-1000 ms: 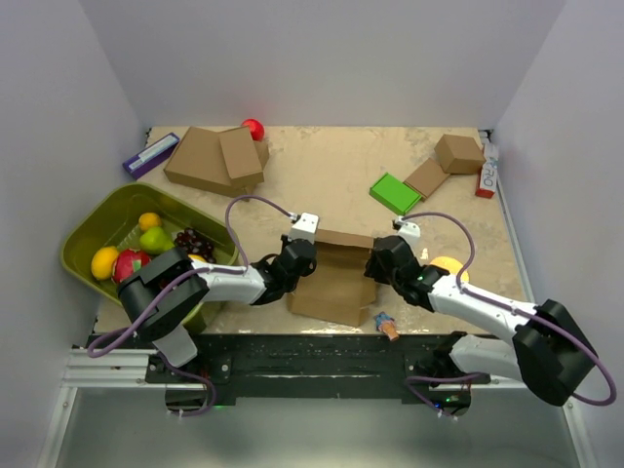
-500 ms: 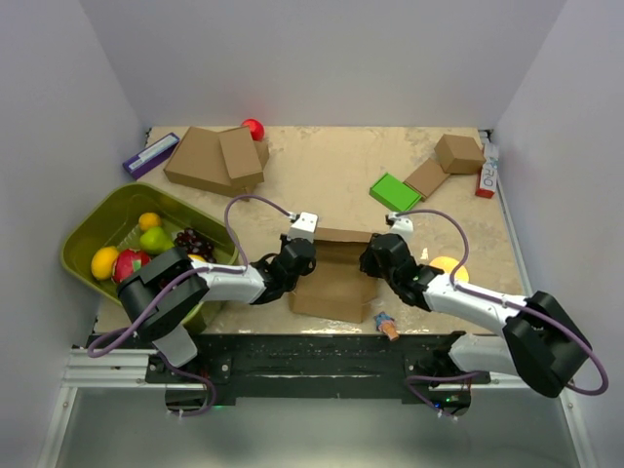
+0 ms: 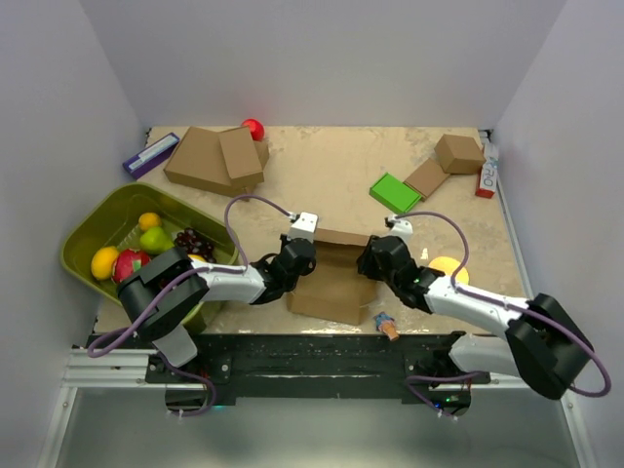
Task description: Fold the paper box
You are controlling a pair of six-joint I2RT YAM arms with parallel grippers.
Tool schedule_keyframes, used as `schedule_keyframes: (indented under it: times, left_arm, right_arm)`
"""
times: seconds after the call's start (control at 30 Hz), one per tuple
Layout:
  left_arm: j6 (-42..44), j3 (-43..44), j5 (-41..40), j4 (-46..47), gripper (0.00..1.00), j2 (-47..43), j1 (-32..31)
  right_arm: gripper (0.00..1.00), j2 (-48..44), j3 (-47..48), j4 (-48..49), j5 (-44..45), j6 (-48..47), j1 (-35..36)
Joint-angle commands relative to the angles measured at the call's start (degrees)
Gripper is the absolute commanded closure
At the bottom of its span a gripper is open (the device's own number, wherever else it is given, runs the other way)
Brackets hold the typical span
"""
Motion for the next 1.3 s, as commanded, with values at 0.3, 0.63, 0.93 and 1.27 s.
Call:
schedule_keyframes:
  times: [0.3, 0.63, 0.93, 1.27]
  left_arm:
    - [1.70, 0.26, 0.00, -1.98, 0.96, -0.74, 0.06]
    - [1.96, -0.44, -0.35, -1.80, 0.96, -1.27, 0.06]
    - [1.96, -0.44, -0.09, -1.63, 0.97, -1.00, 0.06]
    - [1.79, -0.62, 0.18, -1.54, 0.98, -1.18, -0.03]
  right_arm:
    - [0.87, -8.56, -0.81, -14.40, 9.37, 3.34, -1.44]
    - [0.93, -1.77, -0.10, -6.97, 6.13, 3.34, -2.76]
    - [0.99, 1.83, -2.21, 6.95, -0.74, 1.41, -2.85]
    - [1.00, 8.42, -2.13, 10.30, -2.06, 2.28, -2.85]
